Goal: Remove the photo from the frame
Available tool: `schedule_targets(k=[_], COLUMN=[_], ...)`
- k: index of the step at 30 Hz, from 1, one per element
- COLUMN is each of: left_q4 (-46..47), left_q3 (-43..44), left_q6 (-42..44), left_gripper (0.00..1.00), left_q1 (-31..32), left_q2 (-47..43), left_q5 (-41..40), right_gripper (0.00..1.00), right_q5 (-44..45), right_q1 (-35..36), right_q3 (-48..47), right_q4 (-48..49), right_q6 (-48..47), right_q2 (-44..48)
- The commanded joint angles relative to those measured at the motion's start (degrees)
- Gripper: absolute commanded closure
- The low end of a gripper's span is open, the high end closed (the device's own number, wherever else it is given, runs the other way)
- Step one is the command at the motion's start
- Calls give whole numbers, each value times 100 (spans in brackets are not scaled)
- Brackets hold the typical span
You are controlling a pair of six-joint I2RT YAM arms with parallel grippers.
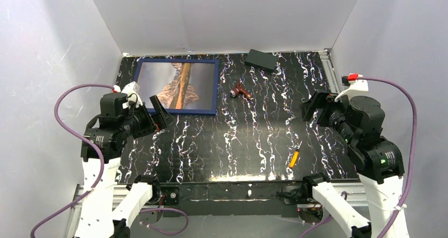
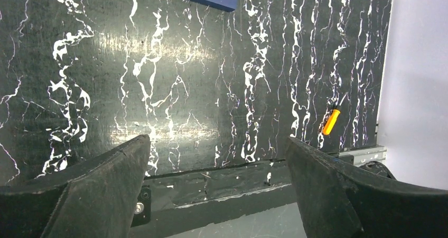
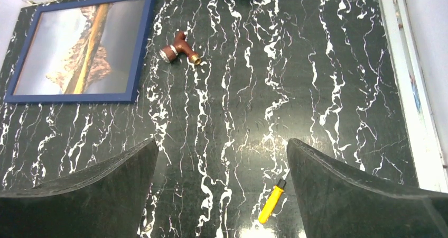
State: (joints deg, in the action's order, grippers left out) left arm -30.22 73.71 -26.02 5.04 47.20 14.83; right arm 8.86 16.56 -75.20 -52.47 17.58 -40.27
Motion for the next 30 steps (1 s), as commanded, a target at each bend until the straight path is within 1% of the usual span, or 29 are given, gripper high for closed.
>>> schedule_targets(k=[1, 3, 6, 8, 11, 14, 17, 20, 22, 27, 30], left_q4=[-169, -209, -359, -491, -579, -436, -371, -872, -1193, -1674, -1258], left_q3=[-209, -266, -331, -407, -524, -880, -1168, -1112, -909, -465, -632], left_q6=[-123, -179, -427, -616, -762, -982, -1275, -1721, -1898, -2469, -2801], left_gripper=[0, 0, 0, 0, 0, 0, 0, 0, 0, 0, 0], left_q1=[-29, -29, -29, -29, -29, -29, -29, -37, -45, -238, -421], left_q2=[78, 138, 295, 413, 597, 663, 660, 883, 1257, 2206, 2520], left_q5=[-73, -179, -625, -904, -1104, -1378, -1968, -2722, -2922, -2706, -2310], right_gripper=[0, 0, 0, 0, 0, 0, 0, 0, 0, 0, 0], right_q5=[114, 71, -13, -206, -384, -551, -782, -1118, -1287, -1475, -1549], right_q1=[-21, -17, -26, -22, -23, -23, -22, -19, -23, -19, -21], right_q3=[158, 187, 229, 309, 428, 543, 671, 827, 944, 1274, 1330], right_q4=[189, 157, 132, 153, 143, 128, 189, 321, 400, 655, 685], right_q6=[177, 187, 219, 220, 228, 254, 325, 404, 462, 518, 520], right_q2=[-79, -142, -241, -296, -406, -520, -569, -551, -536, -546, -650])
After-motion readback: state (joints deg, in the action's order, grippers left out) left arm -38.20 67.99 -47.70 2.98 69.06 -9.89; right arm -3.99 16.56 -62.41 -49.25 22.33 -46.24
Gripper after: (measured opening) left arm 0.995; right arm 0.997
